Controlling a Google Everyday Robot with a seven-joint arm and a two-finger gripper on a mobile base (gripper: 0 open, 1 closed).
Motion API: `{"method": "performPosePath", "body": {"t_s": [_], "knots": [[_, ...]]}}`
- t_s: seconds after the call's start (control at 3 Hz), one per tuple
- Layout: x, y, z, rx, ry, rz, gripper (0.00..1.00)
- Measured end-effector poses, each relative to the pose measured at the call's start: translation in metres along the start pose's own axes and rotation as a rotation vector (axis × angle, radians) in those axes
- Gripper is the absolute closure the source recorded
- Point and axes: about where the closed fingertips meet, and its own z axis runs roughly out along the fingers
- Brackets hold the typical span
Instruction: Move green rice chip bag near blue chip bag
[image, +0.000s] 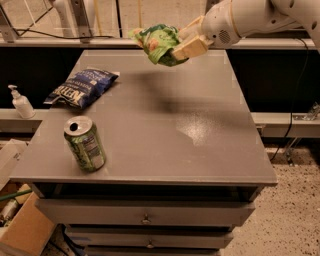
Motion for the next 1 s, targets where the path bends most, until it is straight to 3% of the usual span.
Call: {"method": "performPosePath", "body": {"t_s": [0.67,1.0], "knots": [[0.002,0.014,0.026,-0.037,-0.040,-0.030,1.00],[0.012,0.012,0.055,-0.044,-0.013,-0.070,1.00]]}}
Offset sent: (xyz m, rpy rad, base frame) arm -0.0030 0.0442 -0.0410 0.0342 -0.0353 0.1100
